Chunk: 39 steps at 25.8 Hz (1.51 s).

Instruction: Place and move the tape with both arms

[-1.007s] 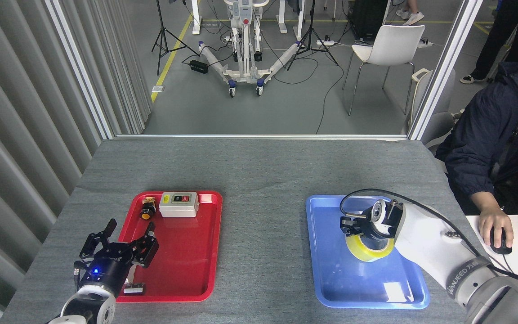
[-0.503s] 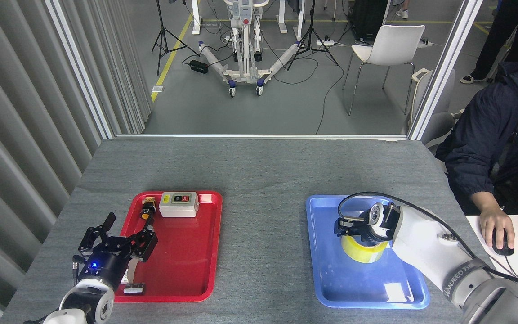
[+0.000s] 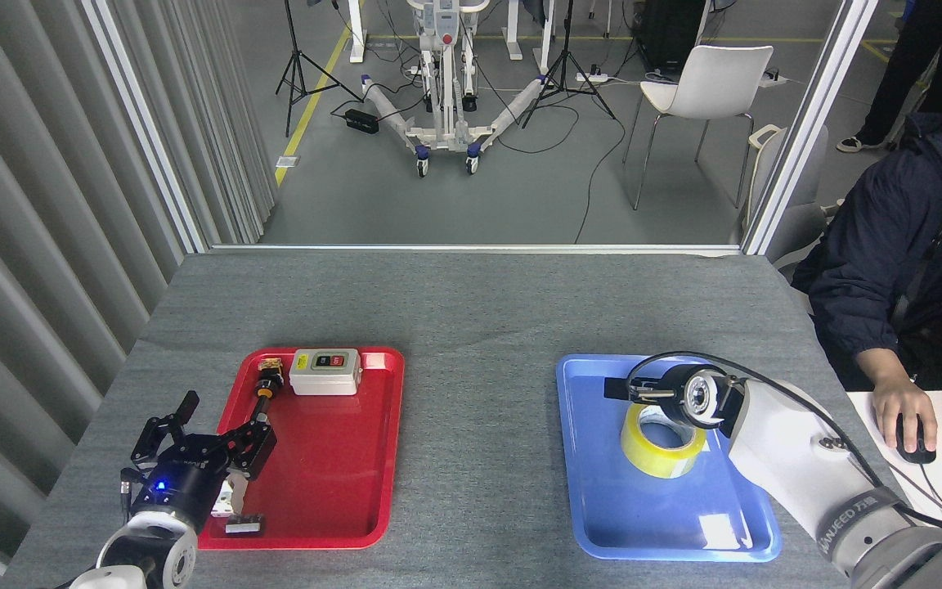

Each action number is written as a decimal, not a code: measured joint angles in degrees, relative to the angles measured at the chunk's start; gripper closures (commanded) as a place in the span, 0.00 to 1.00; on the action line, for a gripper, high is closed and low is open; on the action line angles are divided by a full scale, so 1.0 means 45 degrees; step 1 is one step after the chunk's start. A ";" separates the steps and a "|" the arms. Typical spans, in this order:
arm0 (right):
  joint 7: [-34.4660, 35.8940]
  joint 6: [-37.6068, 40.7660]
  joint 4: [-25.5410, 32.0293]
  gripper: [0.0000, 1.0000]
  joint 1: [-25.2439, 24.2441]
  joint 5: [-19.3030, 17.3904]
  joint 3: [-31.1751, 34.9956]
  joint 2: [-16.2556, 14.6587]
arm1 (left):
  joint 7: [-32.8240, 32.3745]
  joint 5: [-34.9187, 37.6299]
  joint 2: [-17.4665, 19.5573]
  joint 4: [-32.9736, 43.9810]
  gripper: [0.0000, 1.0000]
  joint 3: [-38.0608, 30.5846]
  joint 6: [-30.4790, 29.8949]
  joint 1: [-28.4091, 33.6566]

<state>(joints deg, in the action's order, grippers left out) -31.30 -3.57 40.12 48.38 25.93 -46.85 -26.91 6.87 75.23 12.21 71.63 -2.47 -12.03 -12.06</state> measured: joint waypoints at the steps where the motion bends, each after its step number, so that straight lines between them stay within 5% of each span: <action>1: 0.0164 0.0218 0.0236 0.01 -0.0202 0.0484 0.0613 -0.0059 | 0.0000 0.0000 0.0000 0.0000 0.00 -0.0015 0.0000 0.0005; 4: 0.0534 0.0895 0.1254 0.01 -0.1308 0.2365 0.3059 -0.0143 | 0.0000 0.0000 0.0002 -0.0008 0.00 -0.0096 -0.0005 0.0027; 10: 0.3721 0.1770 0.4131 0.01 -0.4907 0.8083 0.8287 0.0967 | 0.0000 0.0005 0.0002 -0.0053 0.00 -0.0196 -0.0005 0.0030; 13: 0.5934 0.1869 0.4954 0.01 -0.5981 0.9468 0.9481 0.1349 | 0.0000 0.0015 0.0002 -0.0066 0.00 -0.0195 -0.0004 0.0030; 21: 0.8991 0.2047 0.6788 0.01 -0.7897 1.0568 1.0318 0.1294 | 0.0013 0.0020 0.0002 -0.0070 0.00 -0.0207 -0.0004 0.0199; 31: 0.8702 0.2035 0.9602 0.01 -1.1134 1.0766 1.1374 0.1325 | 0.0020 0.0020 -0.0025 -0.0059 0.00 -0.0211 0.0026 0.0304; 39: 0.8319 0.1871 0.9779 0.01 -1.1531 1.0634 1.1633 0.1770 | 0.0020 0.0020 -0.0037 -0.0069 0.00 -0.0211 0.0082 0.0338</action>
<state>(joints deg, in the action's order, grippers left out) 6.13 4.84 84.13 -3.51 73.78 5.50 -18.94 6.96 75.32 12.04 71.32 -3.43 -11.66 -10.54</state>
